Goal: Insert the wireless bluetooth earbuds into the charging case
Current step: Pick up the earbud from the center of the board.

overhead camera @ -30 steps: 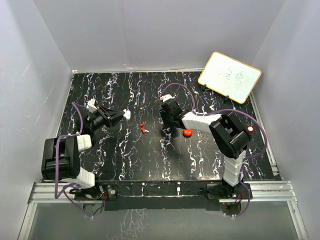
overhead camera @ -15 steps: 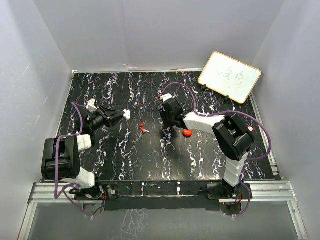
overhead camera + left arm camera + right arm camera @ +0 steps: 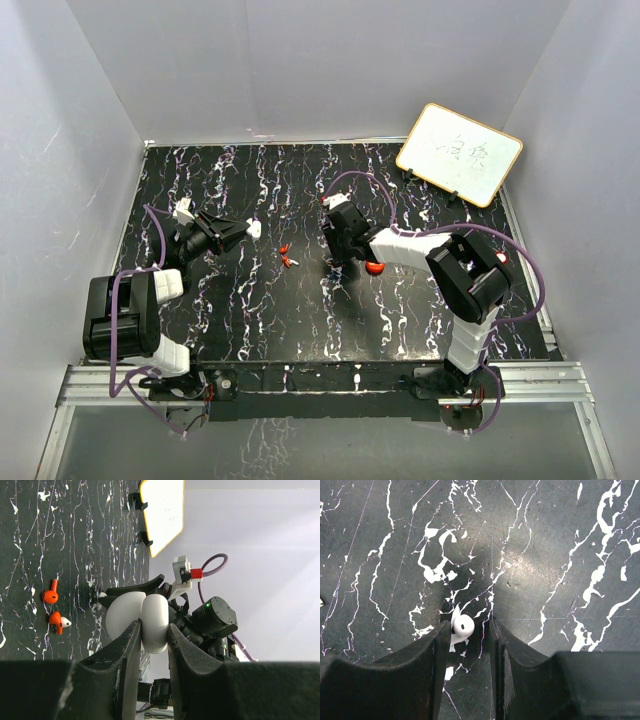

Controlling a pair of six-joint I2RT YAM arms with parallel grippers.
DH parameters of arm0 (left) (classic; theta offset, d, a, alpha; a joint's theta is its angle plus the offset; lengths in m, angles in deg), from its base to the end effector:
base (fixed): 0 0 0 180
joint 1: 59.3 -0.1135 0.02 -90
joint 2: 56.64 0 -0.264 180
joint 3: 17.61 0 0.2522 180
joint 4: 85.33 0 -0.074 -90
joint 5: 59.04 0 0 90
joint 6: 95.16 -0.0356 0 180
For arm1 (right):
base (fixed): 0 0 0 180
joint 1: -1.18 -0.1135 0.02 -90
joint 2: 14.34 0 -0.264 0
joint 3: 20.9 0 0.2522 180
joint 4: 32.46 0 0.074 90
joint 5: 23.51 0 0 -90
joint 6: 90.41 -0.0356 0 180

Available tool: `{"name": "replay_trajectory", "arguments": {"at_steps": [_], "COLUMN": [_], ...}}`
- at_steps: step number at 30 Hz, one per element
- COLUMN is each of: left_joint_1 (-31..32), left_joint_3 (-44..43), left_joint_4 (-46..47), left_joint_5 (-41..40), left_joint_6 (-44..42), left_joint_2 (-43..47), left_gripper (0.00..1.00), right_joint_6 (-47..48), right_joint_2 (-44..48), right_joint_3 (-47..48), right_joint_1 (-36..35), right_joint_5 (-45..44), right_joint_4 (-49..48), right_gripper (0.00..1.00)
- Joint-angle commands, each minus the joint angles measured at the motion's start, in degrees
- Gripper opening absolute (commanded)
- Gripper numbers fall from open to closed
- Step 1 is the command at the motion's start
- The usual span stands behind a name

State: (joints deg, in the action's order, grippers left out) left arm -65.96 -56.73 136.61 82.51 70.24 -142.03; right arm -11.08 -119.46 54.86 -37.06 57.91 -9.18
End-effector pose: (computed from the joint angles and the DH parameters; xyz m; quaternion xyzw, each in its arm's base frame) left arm 0.2704 0.0035 0.1871 -0.2105 0.6922 -0.6088 0.3253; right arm 0.2978 0.2279 0.1579 -0.2018 0.9232 0.0677 0.3201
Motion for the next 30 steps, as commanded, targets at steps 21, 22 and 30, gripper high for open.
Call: {"name": "replay_trajectory", "arguments": {"at_steps": [21, 22, 30], "left_joint_1": [-0.4, -0.4, -0.4], "left_joint_3": [0.6, 0.6, 0.7], "left_joint_4": [1.3, 1.3, 1.2], "left_joint_5": [1.0, 1.0, 0.9], "left_joint_6": [-0.4, -0.4, -0.5], "left_joint_2": [1.4, 1.4, 1.2], "left_gripper": [0.0, 0.0, 0.0], "right_joint_6": [-3.7, -3.9, -4.9], "right_joint_2": [4.4, 4.4, 4.3], "right_joint_3": [-10.0, -10.5, -13.5], "right_joint_1": [0.0, -0.1, -0.1], "right_joint_5": [1.7, 1.9, 2.1], "right_joint_4": [-14.7, -15.4, -19.7], "right_gripper": [0.32, 0.31, 0.29]}}
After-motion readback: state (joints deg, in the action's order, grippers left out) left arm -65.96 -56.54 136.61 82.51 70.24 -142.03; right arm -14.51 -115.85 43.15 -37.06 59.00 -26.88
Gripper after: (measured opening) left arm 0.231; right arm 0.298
